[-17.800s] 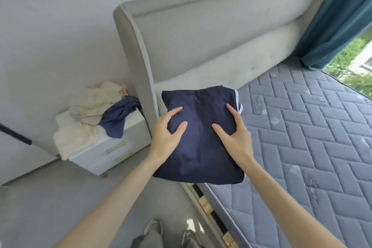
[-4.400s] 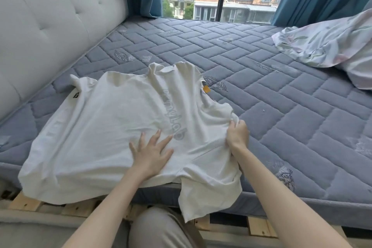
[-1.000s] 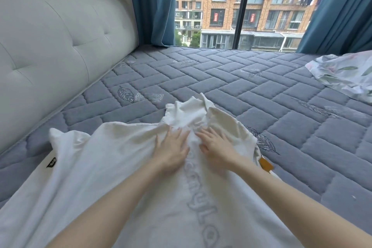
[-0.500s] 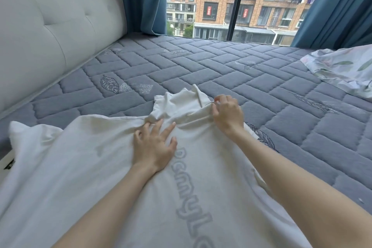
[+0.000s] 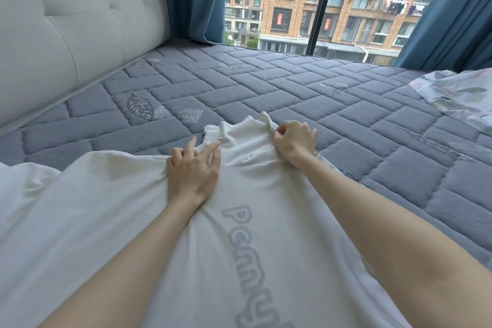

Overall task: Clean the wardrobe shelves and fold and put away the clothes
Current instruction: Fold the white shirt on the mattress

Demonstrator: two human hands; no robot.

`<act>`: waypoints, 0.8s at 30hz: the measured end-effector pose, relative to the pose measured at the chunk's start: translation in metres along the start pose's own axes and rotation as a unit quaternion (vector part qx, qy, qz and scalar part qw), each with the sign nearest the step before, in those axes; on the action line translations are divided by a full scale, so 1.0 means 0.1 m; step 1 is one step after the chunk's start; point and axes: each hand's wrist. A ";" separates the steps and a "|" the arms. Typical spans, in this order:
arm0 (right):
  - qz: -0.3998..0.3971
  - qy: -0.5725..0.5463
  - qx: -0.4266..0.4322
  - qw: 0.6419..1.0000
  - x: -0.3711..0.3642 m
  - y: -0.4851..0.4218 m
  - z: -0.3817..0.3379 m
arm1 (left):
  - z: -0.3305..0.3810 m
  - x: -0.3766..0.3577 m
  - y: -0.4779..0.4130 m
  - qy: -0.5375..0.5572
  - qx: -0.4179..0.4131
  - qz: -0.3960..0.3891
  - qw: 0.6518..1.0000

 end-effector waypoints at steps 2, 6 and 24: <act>0.004 -0.176 -0.035 0.984 0.11 -0.12 0.02 | 0.00 0.00 -0.09 0.023 0.023 -0.005 0.999; -0.037 -0.284 -0.079 0.955 0.17 -0.29 0.18 | 0.00 0.03 -0.30 0.083 0.063 -0.026 0.994; -0.084 -0.448 -0.058 0.888 -0.20 -0.50 0.04 | -0.01 0.02 -1.15 0.531 0.205 0.017 0.822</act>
Point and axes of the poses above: each hand's wrist, its own y-axis away from the middle knuckle, its own x-axis out of the back of the hand, z = x × y, and after that the axes turned 4 degrees about -z, right-handed
